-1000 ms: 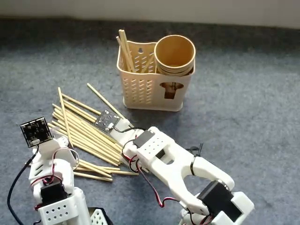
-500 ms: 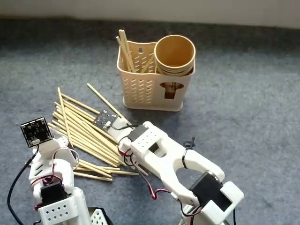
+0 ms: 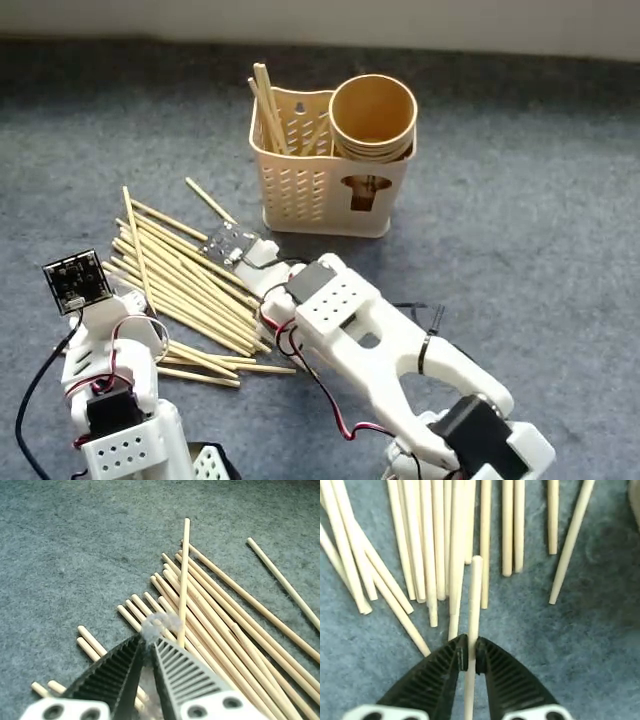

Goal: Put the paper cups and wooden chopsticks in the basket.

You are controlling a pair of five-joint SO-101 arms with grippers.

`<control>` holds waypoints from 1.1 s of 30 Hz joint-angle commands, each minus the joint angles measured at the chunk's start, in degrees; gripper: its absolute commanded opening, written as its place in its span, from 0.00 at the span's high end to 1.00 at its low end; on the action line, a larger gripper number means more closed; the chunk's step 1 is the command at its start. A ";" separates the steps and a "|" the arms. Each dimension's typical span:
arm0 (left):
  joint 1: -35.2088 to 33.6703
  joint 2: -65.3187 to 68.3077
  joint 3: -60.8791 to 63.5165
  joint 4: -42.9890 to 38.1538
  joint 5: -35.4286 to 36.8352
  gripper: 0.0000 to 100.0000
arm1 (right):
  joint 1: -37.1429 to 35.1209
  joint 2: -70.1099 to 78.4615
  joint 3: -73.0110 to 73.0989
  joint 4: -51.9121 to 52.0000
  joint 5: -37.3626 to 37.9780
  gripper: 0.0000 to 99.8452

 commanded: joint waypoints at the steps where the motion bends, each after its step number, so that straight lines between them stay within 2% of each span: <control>1: 1.19 -0.31 1.19 0.18 0.09 0.99 | 1.45 -5.14 -1.01 1.45 0.26 1.00; 7: 1.19 -0.31 1.19 0.00 0.09 0.99 | 1.71 -9.01 -1.01 2.07 -0.09 1.00; 14: 1.19 -0.31 1.19 0.00 0.09 0.99 | 1.71 -15.78 -1.36 1.98 -9.14 1.00; 33: 1.19 -0.31 1.19 0.00 0.09 0.99 | 1.45 -41.89 -1.71 1.45 -9.23 0.99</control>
